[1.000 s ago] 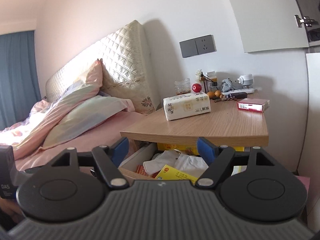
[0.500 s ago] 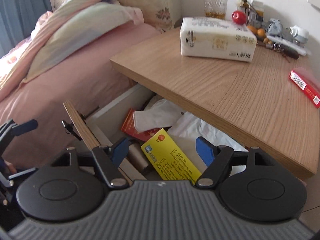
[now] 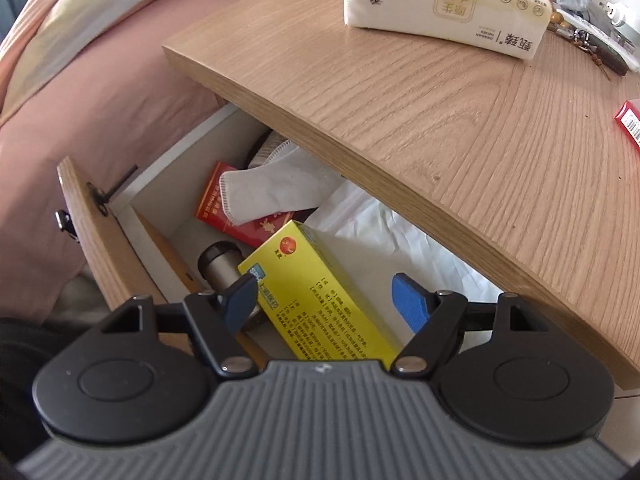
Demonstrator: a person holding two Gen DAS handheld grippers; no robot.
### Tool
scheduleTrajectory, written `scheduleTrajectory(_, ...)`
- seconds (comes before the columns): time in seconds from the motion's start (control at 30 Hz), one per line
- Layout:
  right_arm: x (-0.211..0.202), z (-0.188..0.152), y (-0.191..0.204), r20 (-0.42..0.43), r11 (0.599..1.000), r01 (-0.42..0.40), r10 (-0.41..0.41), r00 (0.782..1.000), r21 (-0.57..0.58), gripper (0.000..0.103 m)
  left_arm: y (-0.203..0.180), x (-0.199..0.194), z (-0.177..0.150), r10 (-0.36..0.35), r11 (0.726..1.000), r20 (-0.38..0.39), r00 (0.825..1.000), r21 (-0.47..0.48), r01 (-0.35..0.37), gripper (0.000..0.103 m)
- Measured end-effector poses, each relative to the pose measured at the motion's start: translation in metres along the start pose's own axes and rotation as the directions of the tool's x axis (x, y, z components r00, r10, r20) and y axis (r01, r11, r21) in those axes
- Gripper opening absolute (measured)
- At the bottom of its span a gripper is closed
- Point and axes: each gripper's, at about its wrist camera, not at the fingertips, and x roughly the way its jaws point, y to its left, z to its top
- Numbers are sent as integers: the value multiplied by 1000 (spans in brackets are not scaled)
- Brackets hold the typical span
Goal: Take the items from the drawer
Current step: 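Reach the right gripper into the open drawer toward the yellow box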
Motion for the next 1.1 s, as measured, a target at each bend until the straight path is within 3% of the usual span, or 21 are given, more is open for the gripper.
scheduleTrajectory(0.23,12,4,2,-75,1000,-14,13,997,-13,76,-1,0,0,-1,1000,0,1000,3,1,103)
scheduleTrajectory(0.6,20,-6,-8,-97,999,-34,34,995,2,76,0,0,1,2,1000,-2,1000,0,-2,103)
scheduleTrajectory(0.77,20,-9,-5,-96,999,-39,38,995,-7,81,3,1,1,2,1000,-8,1000,-10,-2,103)
scheduleTrajectory(0.97,-8,-12,-2,-17,996,-90,90,996,21,81,11,4,2,9,999,-19,1000,-47,-10,103)
scheduleTrajectory(1.1,-42,-19,-3,74,997,-71,69,995,34,81,17,5,3,15,997,-22,1000,-76,-17,103)
